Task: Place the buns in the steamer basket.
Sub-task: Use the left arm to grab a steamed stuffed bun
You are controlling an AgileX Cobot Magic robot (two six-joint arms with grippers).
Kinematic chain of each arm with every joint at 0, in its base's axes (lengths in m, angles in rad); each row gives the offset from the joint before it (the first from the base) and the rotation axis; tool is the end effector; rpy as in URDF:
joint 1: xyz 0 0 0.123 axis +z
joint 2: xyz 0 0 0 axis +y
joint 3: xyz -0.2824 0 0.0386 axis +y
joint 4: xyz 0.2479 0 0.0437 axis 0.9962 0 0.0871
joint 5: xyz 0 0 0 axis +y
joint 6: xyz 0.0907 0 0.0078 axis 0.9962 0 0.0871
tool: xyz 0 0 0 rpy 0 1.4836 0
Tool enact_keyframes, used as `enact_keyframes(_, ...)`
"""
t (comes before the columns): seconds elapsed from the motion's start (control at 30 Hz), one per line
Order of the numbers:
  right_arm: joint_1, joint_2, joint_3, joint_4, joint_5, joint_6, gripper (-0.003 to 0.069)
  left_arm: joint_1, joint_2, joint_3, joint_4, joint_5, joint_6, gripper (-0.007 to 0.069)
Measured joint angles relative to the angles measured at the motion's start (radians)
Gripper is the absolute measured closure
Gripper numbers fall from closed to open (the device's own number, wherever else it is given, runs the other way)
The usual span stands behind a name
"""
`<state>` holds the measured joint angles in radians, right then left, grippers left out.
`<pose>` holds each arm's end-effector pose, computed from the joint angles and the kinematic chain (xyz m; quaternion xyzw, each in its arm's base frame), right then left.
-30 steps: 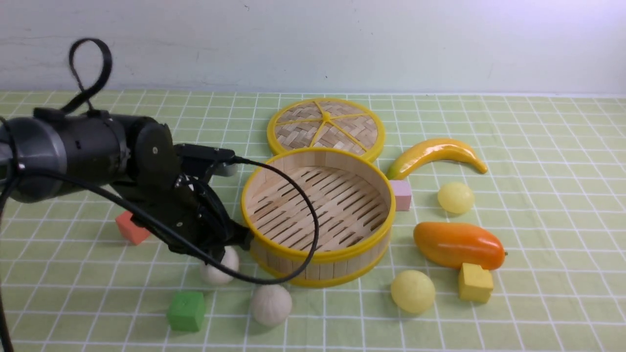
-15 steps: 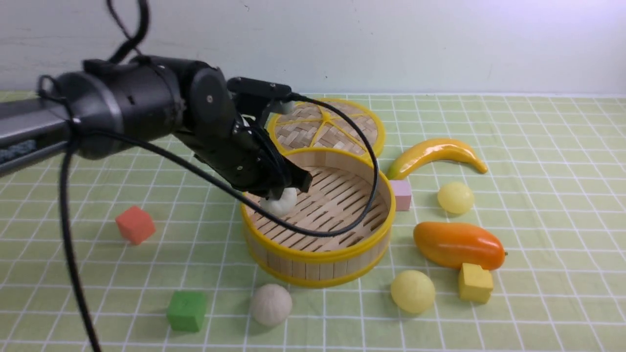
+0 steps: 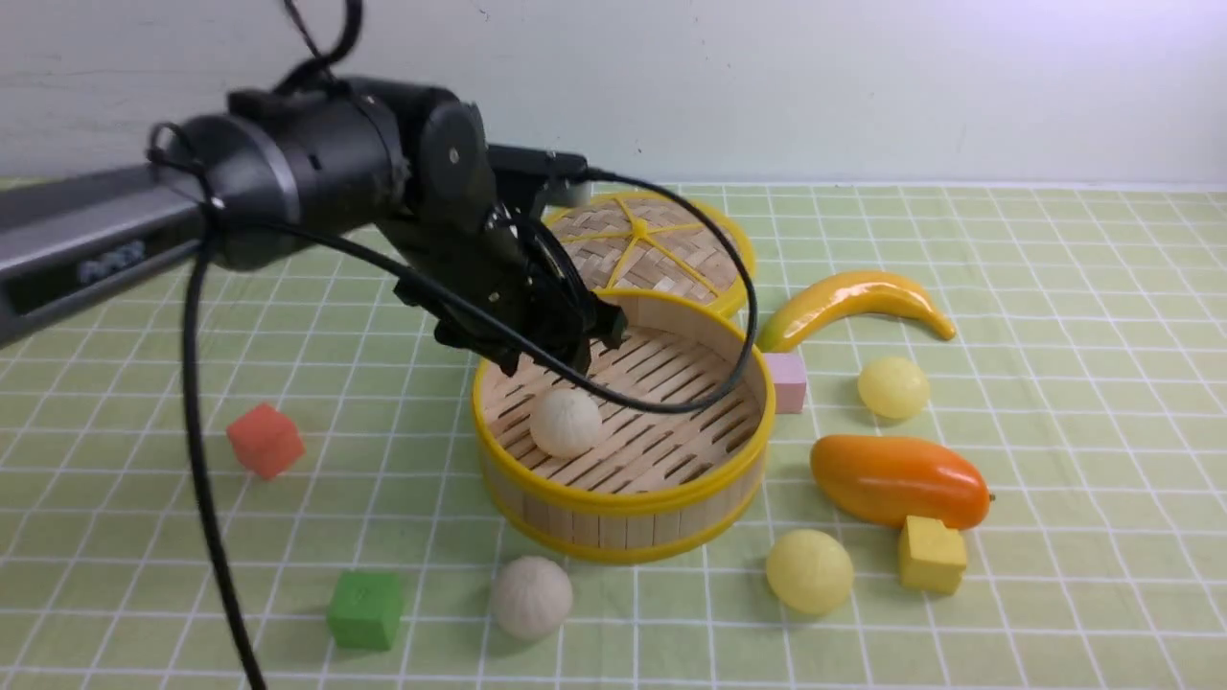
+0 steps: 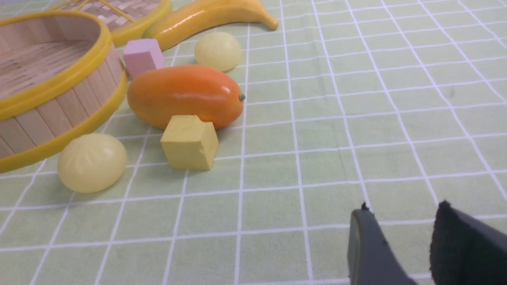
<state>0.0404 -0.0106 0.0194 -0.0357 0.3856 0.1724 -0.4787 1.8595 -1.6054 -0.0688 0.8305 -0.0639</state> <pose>0.0522 0.0009 0.1725 0.0439 0.8057 0.0476 0.5888 0.3686 -0.1965 0.2863 0.1826 0.9412 -0.1055 0.2640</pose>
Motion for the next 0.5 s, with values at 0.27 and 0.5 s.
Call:
enact_keyframes(0.27, 0.0, 0.0, 0.0, 0.0, 0.0, 0.0, 0.0419, -0.164, -0.269, 0.348, 0.001, 0.032, -0.05, 0.0635)
enact_keyframes(0.5, 0.0, 0.0, 0.0, 0.0, 0.0, 0.0, 0.0419, -0.176, -0.252, 0.477, 0.03, 0.012, -0.09, 0.0617)
